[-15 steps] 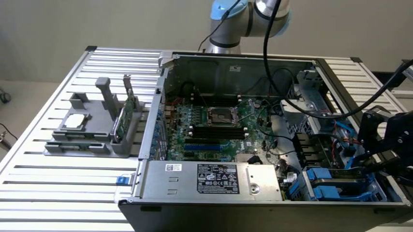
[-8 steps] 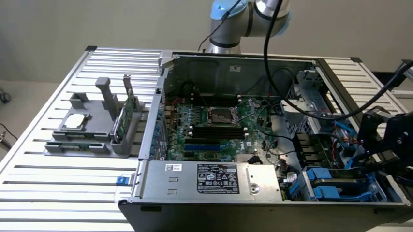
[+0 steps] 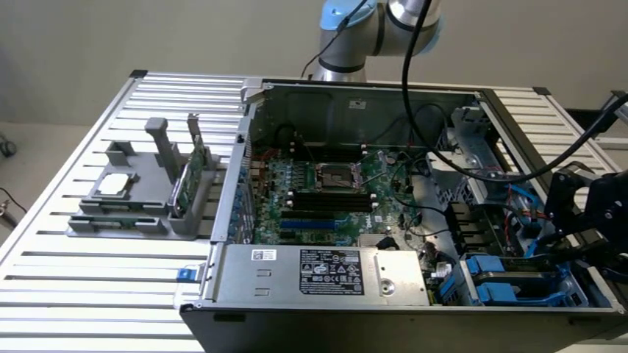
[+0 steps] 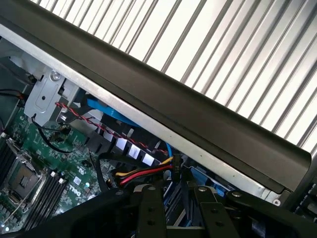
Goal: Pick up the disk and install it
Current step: 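Insert the first disk wire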
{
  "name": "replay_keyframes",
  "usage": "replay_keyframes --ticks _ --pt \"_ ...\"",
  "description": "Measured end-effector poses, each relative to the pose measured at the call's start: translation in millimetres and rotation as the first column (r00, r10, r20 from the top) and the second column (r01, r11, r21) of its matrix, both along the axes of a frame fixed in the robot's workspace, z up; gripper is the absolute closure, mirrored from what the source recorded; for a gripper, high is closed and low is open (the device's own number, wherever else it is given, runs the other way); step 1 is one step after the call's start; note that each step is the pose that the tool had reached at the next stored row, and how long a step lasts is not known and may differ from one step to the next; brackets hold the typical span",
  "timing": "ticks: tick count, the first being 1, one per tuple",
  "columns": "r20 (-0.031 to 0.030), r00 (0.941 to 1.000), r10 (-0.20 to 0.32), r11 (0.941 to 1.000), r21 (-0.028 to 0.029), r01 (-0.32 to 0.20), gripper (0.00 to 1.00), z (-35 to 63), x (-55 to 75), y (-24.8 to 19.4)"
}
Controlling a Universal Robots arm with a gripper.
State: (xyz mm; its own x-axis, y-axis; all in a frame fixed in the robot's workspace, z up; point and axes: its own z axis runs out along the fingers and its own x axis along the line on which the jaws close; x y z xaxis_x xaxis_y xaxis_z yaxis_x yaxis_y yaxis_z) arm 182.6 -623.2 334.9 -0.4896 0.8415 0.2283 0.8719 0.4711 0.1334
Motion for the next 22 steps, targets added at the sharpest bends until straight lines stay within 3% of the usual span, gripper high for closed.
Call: replay_keyframes --ticks 5,6,7,11,14,22 --pt "0.0 1.0 0.0 1.0 0.0001 0.0 0.73 -0.2 0.0 0.0" --pt "-0.0004 1.0 0.0 1.0 0.0002 0.0 0.8 -0.2 0.0 0.0" --pt "-0.0009 1.0 0.0 1.0 0.0002 0.0 0.8 -0.2 0.0 0.0" --pt "-0.0076 1.0 -0.001 1.0 0.0002 0.001 0.82 -0.1 0.0 0.0" --pt "-0.017 0.9999 -0.003 1.0 0.0002 0.003 0.83 0.5 -0.6 0.0" --pt "-0.0532 0.9985 -0.011 0.9999 0.0058 0.012 0.83 3.4 -4.2 0.1"
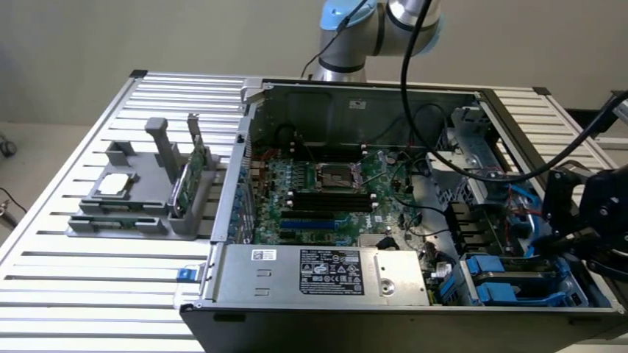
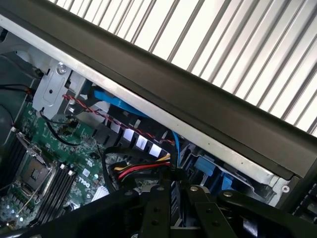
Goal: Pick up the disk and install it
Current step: 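Insert the first disk wire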
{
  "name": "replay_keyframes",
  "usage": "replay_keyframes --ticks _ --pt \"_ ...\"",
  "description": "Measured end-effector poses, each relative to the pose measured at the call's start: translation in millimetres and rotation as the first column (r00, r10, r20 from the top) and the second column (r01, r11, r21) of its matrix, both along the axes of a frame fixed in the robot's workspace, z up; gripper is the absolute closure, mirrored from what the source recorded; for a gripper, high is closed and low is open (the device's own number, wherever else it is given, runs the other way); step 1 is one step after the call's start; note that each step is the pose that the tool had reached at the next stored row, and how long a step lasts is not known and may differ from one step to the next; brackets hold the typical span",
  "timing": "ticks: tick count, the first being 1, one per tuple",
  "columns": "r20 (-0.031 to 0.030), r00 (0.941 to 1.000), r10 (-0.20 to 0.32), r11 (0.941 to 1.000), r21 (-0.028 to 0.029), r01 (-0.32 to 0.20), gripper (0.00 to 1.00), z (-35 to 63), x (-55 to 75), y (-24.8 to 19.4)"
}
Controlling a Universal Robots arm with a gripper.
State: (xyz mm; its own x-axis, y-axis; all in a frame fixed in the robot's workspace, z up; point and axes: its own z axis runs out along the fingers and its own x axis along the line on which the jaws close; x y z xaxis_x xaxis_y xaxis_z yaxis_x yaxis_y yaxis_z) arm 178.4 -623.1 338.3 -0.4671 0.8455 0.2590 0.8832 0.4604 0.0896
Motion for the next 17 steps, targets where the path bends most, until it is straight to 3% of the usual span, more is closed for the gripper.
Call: replay_keyframes --ticks 3,11,17 --pt "-0.012 0.9999 -0.003 1.0 0.0026 0.003 0.83 0.2 -1.2 0.0" --pt "-0.0454 0.9988 -0.018 0.9997 0.0173 0.019 0.83 0.4 -2.3 0.0" --pt "-0.0485 0.9986 -0.022 0.9995 0.0218 0.023 0.83 10.3 -6.4 -0.1"
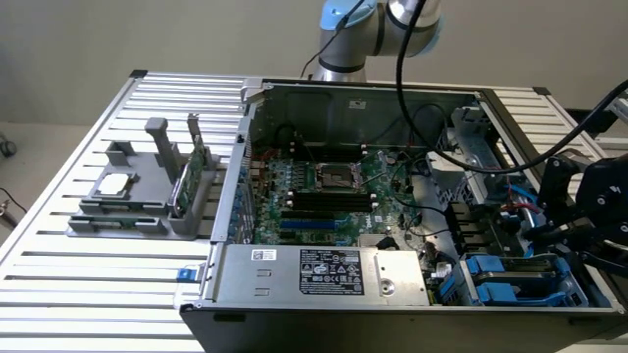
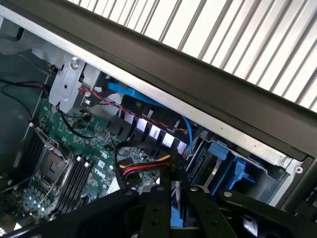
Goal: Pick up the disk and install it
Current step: 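Insert the first disk wire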
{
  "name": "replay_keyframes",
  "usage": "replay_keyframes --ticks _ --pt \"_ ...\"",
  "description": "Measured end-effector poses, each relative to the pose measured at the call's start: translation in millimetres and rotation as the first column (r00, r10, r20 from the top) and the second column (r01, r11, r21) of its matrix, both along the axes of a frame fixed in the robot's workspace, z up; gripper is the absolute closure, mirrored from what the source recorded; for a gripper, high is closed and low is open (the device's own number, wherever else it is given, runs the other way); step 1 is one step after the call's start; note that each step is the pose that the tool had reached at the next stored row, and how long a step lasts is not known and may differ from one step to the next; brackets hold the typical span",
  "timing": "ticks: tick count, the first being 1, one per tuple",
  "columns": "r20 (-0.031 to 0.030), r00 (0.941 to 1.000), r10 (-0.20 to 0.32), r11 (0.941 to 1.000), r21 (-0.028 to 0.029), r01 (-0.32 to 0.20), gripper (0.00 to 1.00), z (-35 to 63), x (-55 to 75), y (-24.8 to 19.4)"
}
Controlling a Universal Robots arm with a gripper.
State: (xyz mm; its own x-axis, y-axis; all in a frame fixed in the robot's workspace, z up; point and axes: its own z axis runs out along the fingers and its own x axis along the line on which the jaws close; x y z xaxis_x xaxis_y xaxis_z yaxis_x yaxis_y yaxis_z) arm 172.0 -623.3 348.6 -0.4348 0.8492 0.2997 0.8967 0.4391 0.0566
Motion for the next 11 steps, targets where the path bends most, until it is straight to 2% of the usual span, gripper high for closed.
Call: replay_keyframes --ticks 3,6,8,9,11 --pt "-0.0044 1.0 -0.003 1.0 0.0006 0.003 0.83 0.0 -0.7 0.0" --pt "-0.0143 0.9999 -0.007 1.0 -0.0012 0.007 0.83 0.1 -1.2 0.0" --pt "-0.0216 0.9997 -0.011 0.9999 -0.0053 0.011 0.83 0.1 -1.2 0.0" --pt "-0.0244 0.9996 -0.013 0.9999 -0.0109 0.013 0.83 0.2 -1.2 0.0" --pt "-0.0276 0.9994 -0.019 0.9994 -0.0302 0.018 0.83 0.1 -1.2 -0.1"
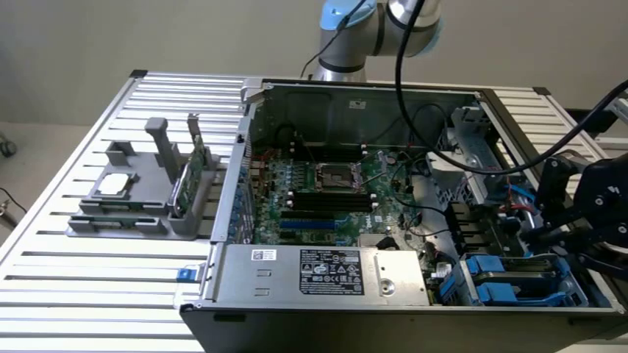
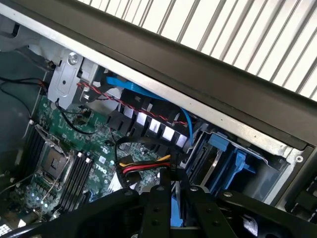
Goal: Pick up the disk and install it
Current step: 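Insert the first disk wire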
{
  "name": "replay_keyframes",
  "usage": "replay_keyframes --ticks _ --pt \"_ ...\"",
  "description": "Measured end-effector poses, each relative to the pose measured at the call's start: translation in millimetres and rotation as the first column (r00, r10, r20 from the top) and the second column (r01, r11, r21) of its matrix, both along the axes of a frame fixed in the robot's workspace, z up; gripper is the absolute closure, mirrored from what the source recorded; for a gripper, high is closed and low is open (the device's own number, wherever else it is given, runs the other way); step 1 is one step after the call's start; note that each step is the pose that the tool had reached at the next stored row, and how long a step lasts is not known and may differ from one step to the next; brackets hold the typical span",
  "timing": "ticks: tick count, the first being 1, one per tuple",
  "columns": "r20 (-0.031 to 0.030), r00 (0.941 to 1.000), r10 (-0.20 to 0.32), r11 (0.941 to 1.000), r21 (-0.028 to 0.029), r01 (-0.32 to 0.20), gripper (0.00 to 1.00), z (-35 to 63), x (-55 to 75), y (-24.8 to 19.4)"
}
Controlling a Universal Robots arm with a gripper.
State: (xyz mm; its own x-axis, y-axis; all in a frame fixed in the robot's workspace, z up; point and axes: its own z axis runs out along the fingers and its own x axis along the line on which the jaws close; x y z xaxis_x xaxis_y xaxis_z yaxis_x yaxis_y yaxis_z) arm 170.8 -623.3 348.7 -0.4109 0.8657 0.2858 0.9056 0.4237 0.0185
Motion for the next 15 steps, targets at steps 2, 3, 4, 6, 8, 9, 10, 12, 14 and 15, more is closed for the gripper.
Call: replay_keyframes --ticks 2,3,4,6,8,9,10,12,14,15 --pt "-0.0018 1.0 -0.008 0.9998 -0.021 0.008 0.83 0.0 0.0 0.0" --pt "-0.0024 0.9999 -0.012 0.9994 -0.0317 0.012 0.83 -0.1 0.0 0.0" --pt "-0.0029 0.9999 -0.016 0.9989 -0.0429 0.016 0.83 0.0 0.0 0.0" --pt "-0.0037 0.9996 -0.027 0.9978 -0.0609 0.027 0.83 -0.1 0.0 0.0" --pt "-0.004 0.9992 -0.041 0.9963 -0.0764 0.04 0.83 0.0 0.1 0.0" --pt "-0.0041 0.9989 -0.047 0.9954 -0.0834 0.047 0.83 0.0 0.1 0.0" --pt "-0.0042 0.9985 -0.055 0.9945 -0.0899 0.054 0.83 0.0 0.0 0.0" --pt "-0.0041 0.9973 -0.074 0.9925 -0.098 0.073 0.83 0.0 0.0 0.0" --pt "-0.0041 0.9954 -0.095 0.9902 -0.1027 0.094 0.83 -0.2 0.0 0.0" --pt "-0.004 0.9945 -0.105 0.9889 -0.1063 0.104 0.83 -0.1 0.0 0.0"
